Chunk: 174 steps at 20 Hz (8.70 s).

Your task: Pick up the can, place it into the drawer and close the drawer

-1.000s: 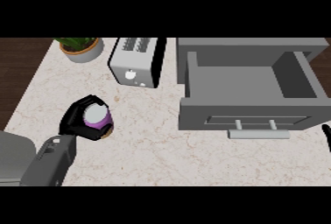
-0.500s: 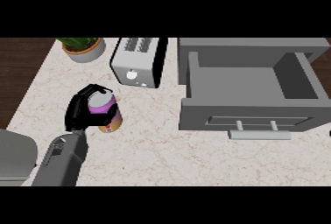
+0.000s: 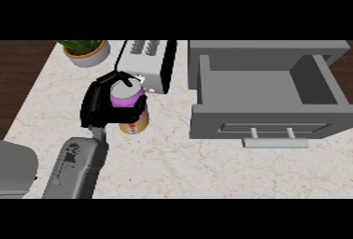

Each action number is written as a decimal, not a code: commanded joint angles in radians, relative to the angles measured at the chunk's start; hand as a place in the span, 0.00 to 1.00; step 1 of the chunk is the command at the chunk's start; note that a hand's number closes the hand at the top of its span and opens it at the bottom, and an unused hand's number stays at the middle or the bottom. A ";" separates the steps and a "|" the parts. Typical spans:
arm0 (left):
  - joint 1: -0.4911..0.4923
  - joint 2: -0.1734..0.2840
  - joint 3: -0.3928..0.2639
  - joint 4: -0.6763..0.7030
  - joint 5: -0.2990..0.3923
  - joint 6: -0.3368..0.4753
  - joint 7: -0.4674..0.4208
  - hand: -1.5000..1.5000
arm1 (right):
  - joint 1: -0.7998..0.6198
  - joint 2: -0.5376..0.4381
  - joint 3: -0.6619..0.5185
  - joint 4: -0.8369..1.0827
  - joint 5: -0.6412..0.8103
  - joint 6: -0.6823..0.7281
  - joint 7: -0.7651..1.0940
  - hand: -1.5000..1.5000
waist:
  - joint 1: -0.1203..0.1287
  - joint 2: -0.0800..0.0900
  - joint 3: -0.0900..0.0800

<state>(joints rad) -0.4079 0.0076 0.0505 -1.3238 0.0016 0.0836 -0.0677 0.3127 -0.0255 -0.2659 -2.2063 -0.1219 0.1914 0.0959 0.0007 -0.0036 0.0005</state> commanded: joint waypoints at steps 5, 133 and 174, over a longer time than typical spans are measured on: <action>-0.183 -0.007 -0.159 -0.103 -0.002 0.152 0.261 1.00 | 0.019 0.010 -0.011 0.034 -0.001 0.032 -0.040 0.00 | -0.009 0.002 0.000; -0.896 0.307 -0.697 0.454 0.557 0.729 0.299 0.00 | -0.660 -0.099 0.291 1.028 1.262 -0.555 -0.182 0.00 | 0.046 -0.002 0.000; -0.463 0.523 -0.647 -0.042 0.467 0.672 0.345 0.00 | -1.462 -0.169 -0.005 1.976 1.313 -0.915 -0.226 0.00 | 0.102 0.041 0.003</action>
<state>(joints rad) -0.8705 0.5316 -0.6061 -1.3552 0.4710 0.7642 0.2711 -1.0848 -0.2316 -0.2410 -0.2461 1.2235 -0.7111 -0.1241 0.0820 0.0268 0.0008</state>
